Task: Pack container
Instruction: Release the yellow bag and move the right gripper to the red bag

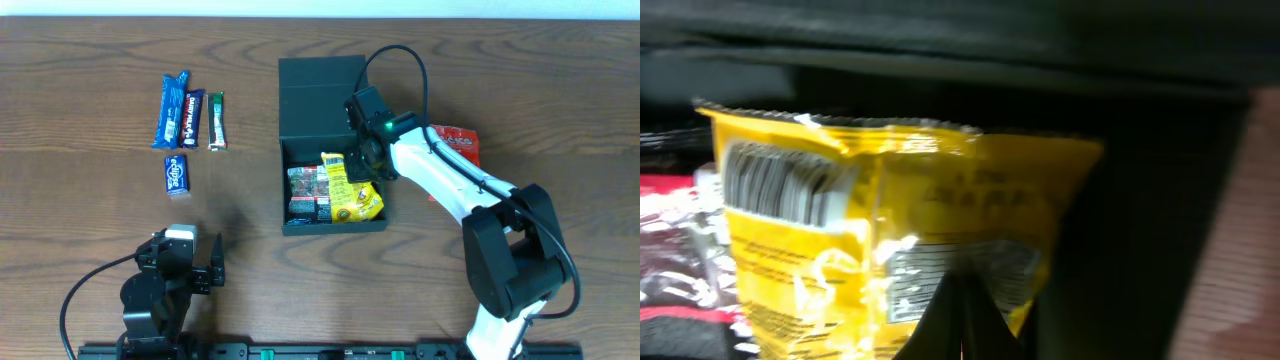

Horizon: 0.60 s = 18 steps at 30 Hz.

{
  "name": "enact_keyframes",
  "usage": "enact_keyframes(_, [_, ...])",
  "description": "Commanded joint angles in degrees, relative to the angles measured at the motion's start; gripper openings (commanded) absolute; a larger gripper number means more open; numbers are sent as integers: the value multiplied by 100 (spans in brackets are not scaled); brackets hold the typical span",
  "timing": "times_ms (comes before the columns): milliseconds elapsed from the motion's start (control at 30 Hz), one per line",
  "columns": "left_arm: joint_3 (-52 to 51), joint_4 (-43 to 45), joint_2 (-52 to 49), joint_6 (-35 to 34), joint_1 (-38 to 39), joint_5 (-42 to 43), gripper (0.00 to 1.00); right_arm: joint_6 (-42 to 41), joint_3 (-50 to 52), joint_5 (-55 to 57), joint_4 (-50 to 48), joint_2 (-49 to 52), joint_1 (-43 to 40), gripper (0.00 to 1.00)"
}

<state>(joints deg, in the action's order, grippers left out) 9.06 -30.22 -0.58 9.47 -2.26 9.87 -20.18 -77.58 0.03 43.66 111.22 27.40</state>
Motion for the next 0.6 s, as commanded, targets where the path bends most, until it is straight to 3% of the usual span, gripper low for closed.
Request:
enact_keyframes(0, [-74,7,33,83,-35,-20,95,-61,-90,505,55,114,44,1])
enact_keyframes(567, [-74,7,33,83,-35,-20,95,-50,-101,625,-175,190,44,1])
